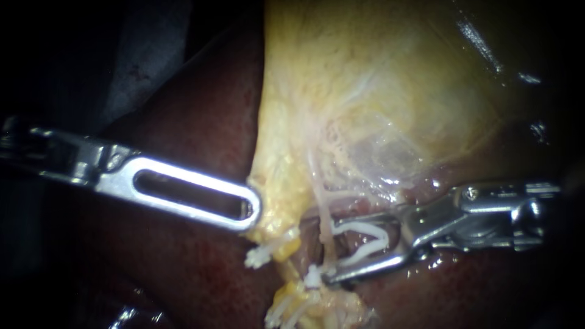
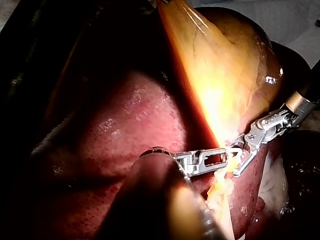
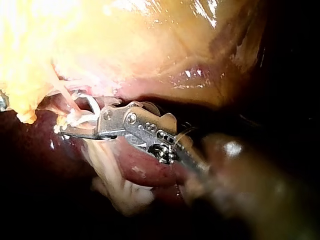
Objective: Clipping second clip right tube
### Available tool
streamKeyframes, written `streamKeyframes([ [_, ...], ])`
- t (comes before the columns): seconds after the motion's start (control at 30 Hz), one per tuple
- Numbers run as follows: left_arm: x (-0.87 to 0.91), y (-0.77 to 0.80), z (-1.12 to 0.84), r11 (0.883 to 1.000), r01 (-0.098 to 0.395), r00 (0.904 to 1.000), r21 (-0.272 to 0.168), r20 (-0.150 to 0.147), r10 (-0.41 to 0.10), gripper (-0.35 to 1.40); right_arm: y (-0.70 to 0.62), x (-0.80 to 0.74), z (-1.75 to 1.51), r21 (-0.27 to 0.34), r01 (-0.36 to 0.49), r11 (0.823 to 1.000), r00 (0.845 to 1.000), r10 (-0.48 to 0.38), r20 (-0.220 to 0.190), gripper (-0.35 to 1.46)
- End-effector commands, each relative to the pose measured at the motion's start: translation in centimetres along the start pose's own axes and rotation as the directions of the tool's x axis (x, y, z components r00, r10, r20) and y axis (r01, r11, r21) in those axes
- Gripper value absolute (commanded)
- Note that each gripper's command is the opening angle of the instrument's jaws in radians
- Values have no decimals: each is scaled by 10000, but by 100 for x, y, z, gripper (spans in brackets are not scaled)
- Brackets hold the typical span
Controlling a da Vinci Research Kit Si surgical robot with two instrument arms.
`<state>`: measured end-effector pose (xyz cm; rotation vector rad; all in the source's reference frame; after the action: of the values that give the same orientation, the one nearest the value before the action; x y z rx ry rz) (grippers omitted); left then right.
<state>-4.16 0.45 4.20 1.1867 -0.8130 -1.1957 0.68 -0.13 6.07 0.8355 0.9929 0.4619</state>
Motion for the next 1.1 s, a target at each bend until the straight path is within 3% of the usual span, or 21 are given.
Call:
streamKeyframes([
  [0.03, 0, 0, 0, 10000, 2, 10000, -5, 3, -2, -35, 0, 0, 2, 13, 2, 10000, 10000, -2, 12, 55],
  [0.27, 0, 0, 0, 10000, 4, 10000, -6, 6, -4, -35, 1, -1, 10, 10, -36, 10000, 10000, 36, 24, 51],
  [0.5, 1, -1, 1, 10000, 4, 10000, -7, 8, -4, -35, 5, -1, 11, -5, -629, 9980, 9980, 629, -3, 39],
  [0.53, 1, -1, 1, 10000, 4, 10000, -7, 8, -4, -35, 6, -1, 10, 19, -751, 9972, 9972, 751, 7, 34],
  [0.6, 1, -1, 1, 10000, 4, 10000, -7, 9, -4, -35, 10, -1, 6, 14, -1341, 9910, 9910, 1341, -23, 3],
  [0.67, 1, -1, 1, 10000, 4, 10000, -7, 9, -4, -35, 15, 1, 2, 33, -1412, 9900, 9900, 1412, -20, -22],
  [0.73, 1, -1, 1, 10000, 4, 10000, -7, 9, -4, -35, 19, 3, -3, 55, -1661, 9861, 9861, 1661, -22, -32],
  [1.1, 1, -1, 1, 10000, 4, 10000, -9, 11, -4, -35, 16, 1, -3, 86, -1929, 9812, 9812, 1929, -3, -35],
])
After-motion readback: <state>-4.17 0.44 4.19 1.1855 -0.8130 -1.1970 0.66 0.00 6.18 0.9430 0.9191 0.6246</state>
